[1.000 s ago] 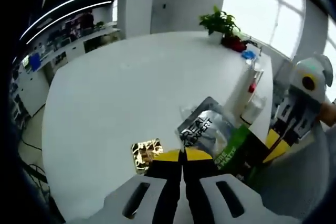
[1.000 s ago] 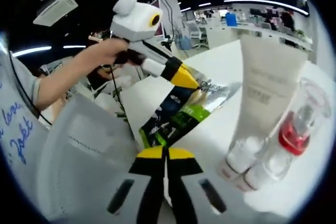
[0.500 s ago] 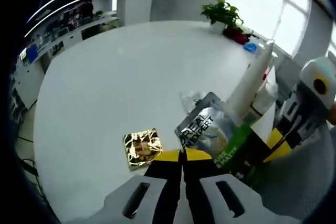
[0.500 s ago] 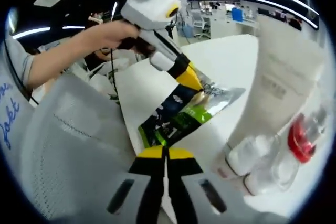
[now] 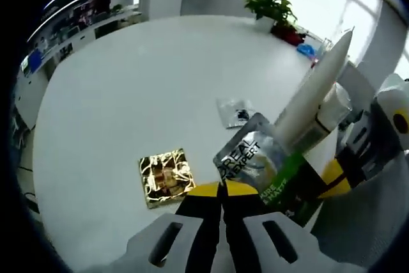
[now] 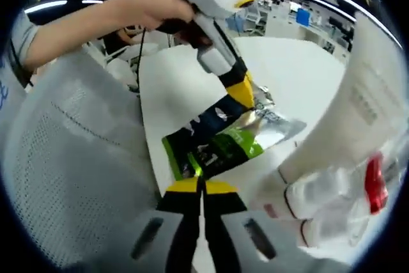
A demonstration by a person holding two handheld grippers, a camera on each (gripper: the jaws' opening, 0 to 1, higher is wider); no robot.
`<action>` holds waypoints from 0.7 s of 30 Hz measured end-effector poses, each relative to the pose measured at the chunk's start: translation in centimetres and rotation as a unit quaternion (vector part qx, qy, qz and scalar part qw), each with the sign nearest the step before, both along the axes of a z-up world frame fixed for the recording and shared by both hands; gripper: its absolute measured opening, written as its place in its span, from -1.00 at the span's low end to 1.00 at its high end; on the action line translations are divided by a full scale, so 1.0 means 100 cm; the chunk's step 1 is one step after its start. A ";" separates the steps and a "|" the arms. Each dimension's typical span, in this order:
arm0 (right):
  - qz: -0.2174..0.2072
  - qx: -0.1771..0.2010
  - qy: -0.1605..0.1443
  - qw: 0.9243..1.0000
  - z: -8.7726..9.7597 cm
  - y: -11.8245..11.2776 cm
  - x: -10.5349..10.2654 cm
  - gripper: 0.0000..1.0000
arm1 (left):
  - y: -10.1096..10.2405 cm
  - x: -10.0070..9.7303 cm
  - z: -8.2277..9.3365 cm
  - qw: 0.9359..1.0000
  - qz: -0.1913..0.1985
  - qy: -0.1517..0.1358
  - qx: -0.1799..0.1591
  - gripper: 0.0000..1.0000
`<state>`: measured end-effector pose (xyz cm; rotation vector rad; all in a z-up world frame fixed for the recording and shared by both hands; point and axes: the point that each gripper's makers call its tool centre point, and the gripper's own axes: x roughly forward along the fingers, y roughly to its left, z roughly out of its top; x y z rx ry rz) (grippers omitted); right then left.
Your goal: Arrange the skincare products in the storage area until every visible bottle or jar stands upright without overlapping.
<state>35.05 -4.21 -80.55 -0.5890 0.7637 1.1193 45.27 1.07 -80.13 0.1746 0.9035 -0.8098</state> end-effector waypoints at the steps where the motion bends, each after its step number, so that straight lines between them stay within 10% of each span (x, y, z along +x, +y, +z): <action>1: 0.005 -0.009 -0.005 1.000 -0.001 0.000 0.000 -0.99 | 0.000 0.000 0.000 1.000 0.000 0.000 0.000 -1.00; 21: 0.035 -0.056 -0.019 0.998 -0.018 -0.002 0.000 -0.98 | -0.004 0.008 -0.016 1.000 0.004 0.002 0.007 -1.00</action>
